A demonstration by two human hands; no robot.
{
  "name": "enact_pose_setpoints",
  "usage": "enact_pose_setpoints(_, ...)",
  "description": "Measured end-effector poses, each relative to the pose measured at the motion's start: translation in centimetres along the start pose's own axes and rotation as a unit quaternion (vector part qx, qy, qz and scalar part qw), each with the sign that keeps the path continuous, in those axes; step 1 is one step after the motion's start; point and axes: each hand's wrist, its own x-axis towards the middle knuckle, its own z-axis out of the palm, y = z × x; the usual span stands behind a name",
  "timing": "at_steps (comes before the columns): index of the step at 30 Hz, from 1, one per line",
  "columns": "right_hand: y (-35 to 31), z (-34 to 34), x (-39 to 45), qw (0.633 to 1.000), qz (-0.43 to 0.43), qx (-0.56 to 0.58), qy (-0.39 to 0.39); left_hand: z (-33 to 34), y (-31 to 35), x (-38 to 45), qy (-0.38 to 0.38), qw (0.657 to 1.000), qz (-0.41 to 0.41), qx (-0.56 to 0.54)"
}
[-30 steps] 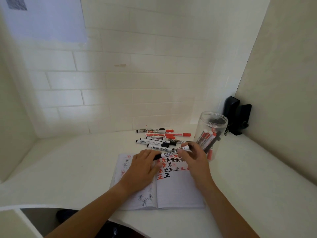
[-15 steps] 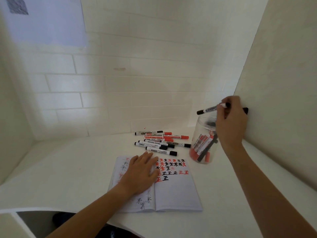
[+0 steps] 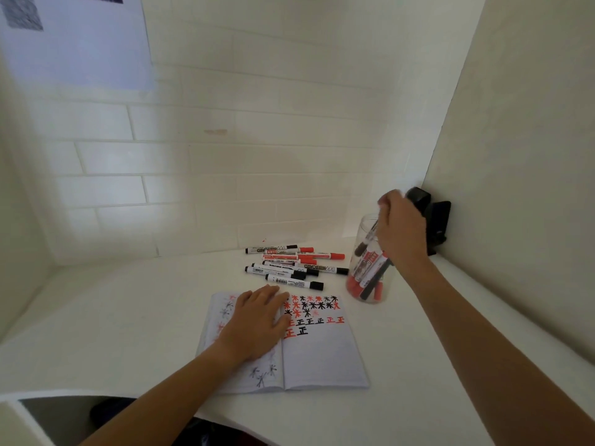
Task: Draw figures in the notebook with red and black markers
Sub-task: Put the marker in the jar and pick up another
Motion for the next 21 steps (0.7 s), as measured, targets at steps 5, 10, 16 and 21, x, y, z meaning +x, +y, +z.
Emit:
enact_pose_setpoints(5,-0.5,1.0,-0.5,0.954,-0.016,-0.187,-0.233,0.1,0.0,0.0,0.003,1.000,0.002,-0.003)
enact_pose_setpoints(10,-1.0,0.9,-0.5,0.981,-0.023,-0.140,-0.129,0.1,0.0,-0.1,0.010,1.000,0.003,-0.004)
enact_pose_setpoints(16,-4.1,3.5,-4.3,0.963,-0.264,-0.045,-0.032,0.4,-0.2,0.2,0.024,1.000,0.004,-0.011)
enact_pose_setpoints(21,-4.6,9.7,-7.7,0.941,-0.165,-0.111,-0.273,0.4,-0.2,0.1,0.042,0.999,0.003,-0.021)
